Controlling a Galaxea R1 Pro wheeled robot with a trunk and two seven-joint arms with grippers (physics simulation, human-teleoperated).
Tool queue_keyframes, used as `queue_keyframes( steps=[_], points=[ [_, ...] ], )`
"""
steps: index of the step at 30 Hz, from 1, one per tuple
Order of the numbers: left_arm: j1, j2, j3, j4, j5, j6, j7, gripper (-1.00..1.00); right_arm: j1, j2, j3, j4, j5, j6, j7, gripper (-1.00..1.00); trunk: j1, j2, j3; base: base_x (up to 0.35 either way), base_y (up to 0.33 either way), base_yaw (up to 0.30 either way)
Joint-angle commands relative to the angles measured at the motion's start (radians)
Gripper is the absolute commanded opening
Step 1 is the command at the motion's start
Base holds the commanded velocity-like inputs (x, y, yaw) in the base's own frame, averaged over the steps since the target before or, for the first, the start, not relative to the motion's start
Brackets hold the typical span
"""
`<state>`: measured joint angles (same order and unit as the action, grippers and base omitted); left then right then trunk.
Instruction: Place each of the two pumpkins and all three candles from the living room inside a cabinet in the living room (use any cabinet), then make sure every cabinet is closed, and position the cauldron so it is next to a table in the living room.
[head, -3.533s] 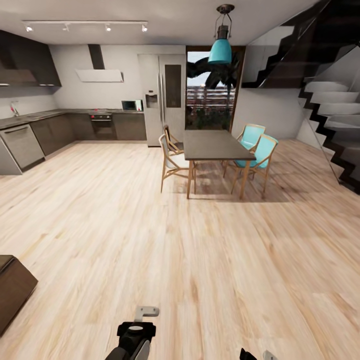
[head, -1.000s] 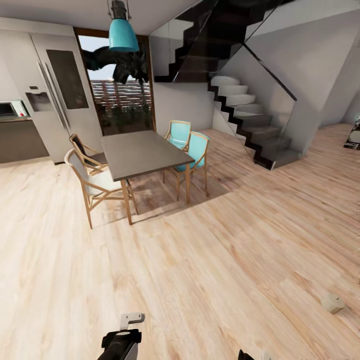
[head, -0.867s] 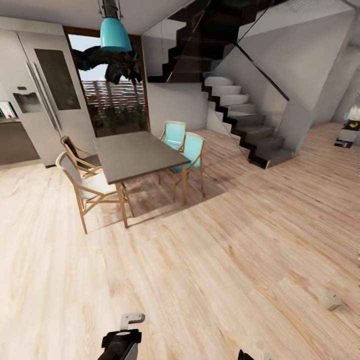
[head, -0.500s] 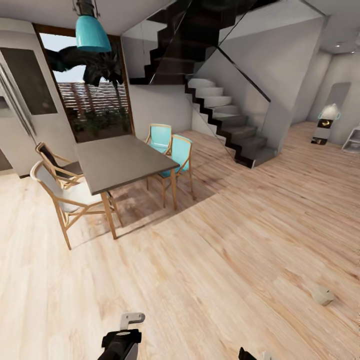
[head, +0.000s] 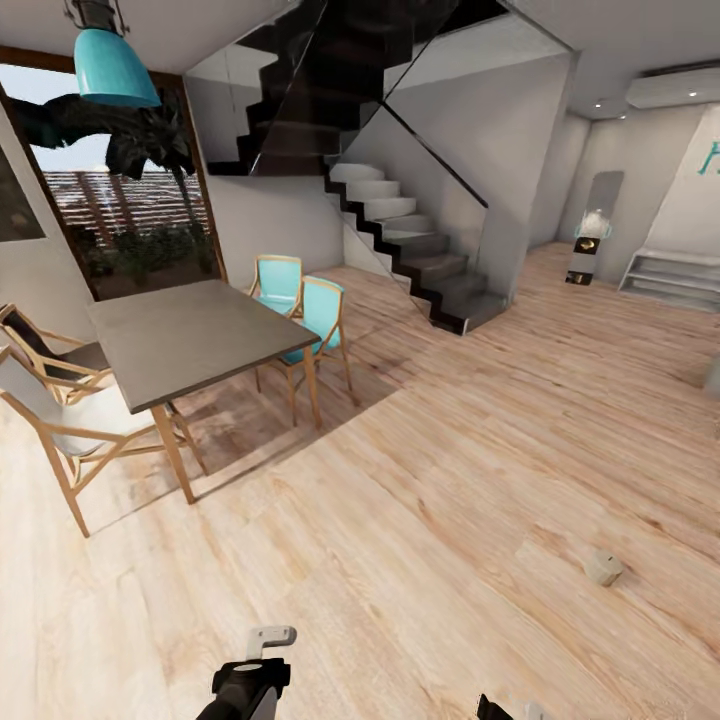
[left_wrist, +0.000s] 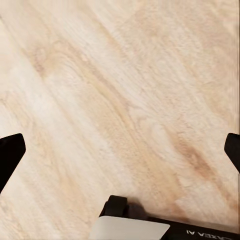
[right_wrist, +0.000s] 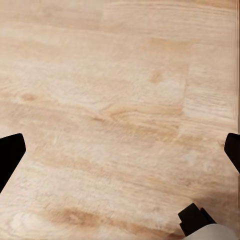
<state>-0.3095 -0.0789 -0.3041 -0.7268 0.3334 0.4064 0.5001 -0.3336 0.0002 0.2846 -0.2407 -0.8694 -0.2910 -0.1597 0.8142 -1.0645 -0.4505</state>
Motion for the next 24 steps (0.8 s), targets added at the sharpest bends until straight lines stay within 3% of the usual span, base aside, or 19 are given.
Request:
queue_keyframes(
  steps=[1,10,24],
  points=[
    [0.000,0.001,-0.004,-0.002,0.009,0.003,0.009,1.00,-0.001,0.000,0.008,0.000,-0.007,-0.004,-0.006,1.00,0.000,-0.001,0.000,0.000,0.000,-0.264],
    [0.000,0.002,-0.003,-0.002,0.009,0.003,0.008,1.00,-0.001,0.000,0.008,0.000,-0.007,-0.004,-0.006,1.00,0.000,-0.001,0.008,0.045,0.001,-0.264],
    [0.000,0.002,-0.004,-0.002,0.009,0.003,0.008,1.00,-0.001,0.000,0.008,0.000,-0.007,-0.004,-0.006,1.00,0.000,-0.001,0.021,0.240,0.155,-0.264]
  ],
)
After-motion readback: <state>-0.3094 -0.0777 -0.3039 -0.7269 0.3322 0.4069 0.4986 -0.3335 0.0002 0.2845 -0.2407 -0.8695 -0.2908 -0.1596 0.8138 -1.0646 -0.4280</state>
